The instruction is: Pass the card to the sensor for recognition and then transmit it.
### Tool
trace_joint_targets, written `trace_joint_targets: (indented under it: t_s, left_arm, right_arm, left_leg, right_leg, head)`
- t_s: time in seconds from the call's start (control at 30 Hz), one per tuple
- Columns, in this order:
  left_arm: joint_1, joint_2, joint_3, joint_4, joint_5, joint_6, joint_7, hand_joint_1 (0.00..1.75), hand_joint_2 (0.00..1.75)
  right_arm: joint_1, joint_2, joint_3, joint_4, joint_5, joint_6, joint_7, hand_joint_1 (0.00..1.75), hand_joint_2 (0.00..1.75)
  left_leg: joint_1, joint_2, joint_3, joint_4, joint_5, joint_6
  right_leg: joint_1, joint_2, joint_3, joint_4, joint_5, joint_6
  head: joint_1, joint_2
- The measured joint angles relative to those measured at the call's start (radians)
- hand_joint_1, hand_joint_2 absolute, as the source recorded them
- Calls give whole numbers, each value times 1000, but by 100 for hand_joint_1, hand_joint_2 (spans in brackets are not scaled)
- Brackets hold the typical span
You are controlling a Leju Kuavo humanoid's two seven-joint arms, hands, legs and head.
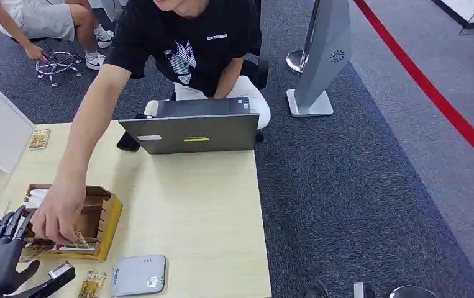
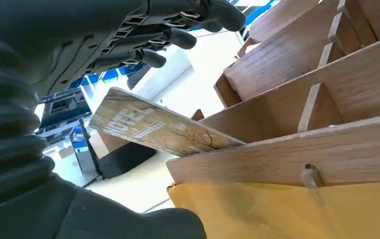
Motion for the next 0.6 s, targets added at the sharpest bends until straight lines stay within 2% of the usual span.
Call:
trace_joint_targets:
  t_s: [0.1,0.13,0.17,0.6]
  left_arm:
    - [0,0,0,0,0,3,0,0,175]
    - [0,0,0,0,0,3,0,168,175]
    - [0,0,0,0,0,3,0,175,175]
    - [-3,-4,-1,0,33,11,-11,175,175]
  right_arm:
    - [0,-2,3,0,-3,-1,-1,0,175]
    - [0,-3,4,0,-7,-1,-2,0,175]
    - [0,-3,5,0,-10,-1,-2,0,175]
    - [3,-15,29,0,-32,-19,-11,0,175]
  left_leg:
    - [0,0,0,0,0,0]
    - [0,0,0,0,0,0]
    - [0,0,0,0,0,0]
    - [0,0,0,0,0,0]
  right_leg:
    - [0,0,0,0,0,0]
    - [0,0,0,0,0,0]
    - [0,0,0,0,0,0]
    - [0,0,0,0,0,0]
  head:
    - [0,0]
    - [0,0]
    - [0,0]
    - [0,0]
